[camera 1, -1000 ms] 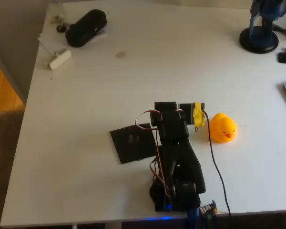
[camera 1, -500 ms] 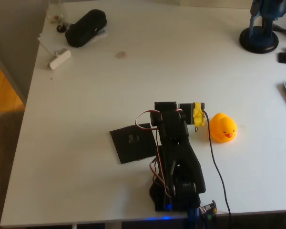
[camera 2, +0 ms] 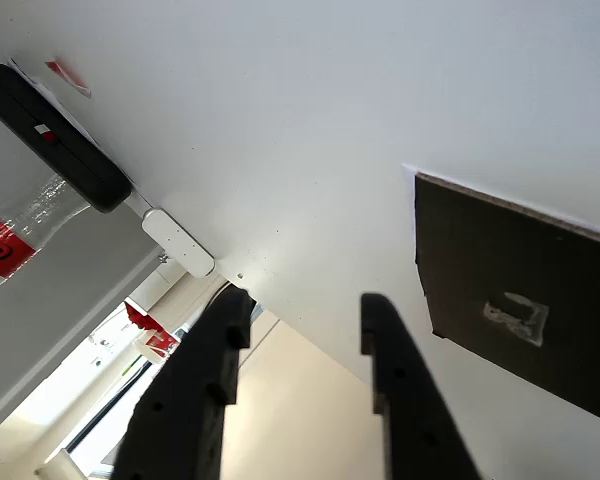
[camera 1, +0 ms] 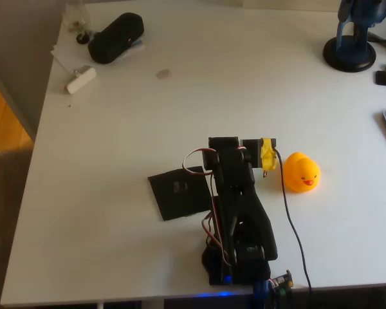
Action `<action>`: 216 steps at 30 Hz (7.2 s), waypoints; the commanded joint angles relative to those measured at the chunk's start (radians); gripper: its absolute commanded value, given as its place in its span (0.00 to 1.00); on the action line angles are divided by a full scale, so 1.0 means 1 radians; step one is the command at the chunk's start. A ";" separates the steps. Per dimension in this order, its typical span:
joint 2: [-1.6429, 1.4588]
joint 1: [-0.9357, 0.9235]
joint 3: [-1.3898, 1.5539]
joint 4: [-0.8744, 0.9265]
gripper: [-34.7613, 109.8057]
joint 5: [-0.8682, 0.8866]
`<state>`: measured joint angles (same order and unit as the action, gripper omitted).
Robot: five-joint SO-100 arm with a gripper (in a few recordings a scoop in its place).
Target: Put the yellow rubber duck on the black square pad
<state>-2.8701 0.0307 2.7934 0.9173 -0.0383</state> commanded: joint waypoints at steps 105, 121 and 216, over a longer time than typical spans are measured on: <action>0.695 -1.092 -1.207 0.391 0.33 -0.318; 0.681 -1.005 -0.910 0.396 0.33 -0.434; 0.443 -0.647 -0.911 0.460 0.47 -0.258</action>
<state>-2.4053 -0.5768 1.8853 1.3729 -0.3359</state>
